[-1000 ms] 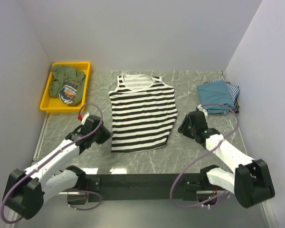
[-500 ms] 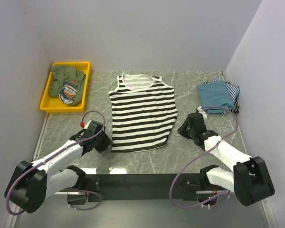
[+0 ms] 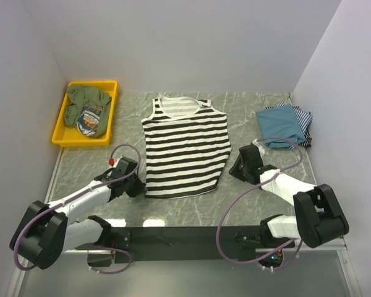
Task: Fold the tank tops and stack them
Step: Flatten the tank top out
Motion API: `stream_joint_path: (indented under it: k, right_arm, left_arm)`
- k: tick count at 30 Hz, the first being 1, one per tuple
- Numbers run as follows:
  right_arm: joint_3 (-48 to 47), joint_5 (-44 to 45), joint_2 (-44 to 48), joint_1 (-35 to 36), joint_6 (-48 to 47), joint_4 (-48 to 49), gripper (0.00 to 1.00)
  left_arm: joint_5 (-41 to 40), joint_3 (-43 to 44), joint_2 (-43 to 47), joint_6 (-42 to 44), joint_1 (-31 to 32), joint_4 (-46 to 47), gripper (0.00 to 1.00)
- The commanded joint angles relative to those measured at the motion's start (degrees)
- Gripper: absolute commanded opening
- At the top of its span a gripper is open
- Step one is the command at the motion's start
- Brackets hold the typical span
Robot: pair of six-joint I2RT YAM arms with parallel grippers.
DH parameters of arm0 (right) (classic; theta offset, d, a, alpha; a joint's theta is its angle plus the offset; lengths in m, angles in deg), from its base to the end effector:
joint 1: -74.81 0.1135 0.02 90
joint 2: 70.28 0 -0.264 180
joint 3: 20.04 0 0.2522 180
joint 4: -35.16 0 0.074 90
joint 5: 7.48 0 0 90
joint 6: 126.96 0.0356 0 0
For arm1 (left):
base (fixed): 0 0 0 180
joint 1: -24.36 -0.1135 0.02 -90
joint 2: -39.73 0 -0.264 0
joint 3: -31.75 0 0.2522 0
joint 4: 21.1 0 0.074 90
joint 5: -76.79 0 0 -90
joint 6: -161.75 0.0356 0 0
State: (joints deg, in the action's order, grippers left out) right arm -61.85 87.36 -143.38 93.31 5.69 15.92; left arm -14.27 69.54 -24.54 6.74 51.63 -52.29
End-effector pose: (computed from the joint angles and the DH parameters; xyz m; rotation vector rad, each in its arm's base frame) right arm 0.2175 0.0696 0.1506 0.5563 2.4203 0.3628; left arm 0.1690 -0.0864 0.1463 -0.8754 2.5391 -0.5441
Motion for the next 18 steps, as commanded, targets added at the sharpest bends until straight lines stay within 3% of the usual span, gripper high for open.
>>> stream_joint_path:
  k: [1,2,10,18]
  right_arm:
    - [-3.1,0.3,-1.4,0.2,1.0,3.2,0.36]
    - [-3.2,0.2,-2.0,0.3,1.0,3.5,0.37]
    - [-7.4,0.9,-5.1,3.6,0.1,3.2,0.51]
    - [-12.9,3.9,-10.5,4.4,-0.5,2.3,0.52]
  left_arm:
    - [0.6,2.5,-1.2,2.3,0.2,1.3,0.1]
    - [-0.2,3.4,-1.3,2.4,0.1,0.4,0.01]
    - [-0.5,12.7,-0.6,4.3,-4.1,-1.5,0.01]
    - [0.3,23.6,0.5,7.5,-9.4,-5.1,0.01]
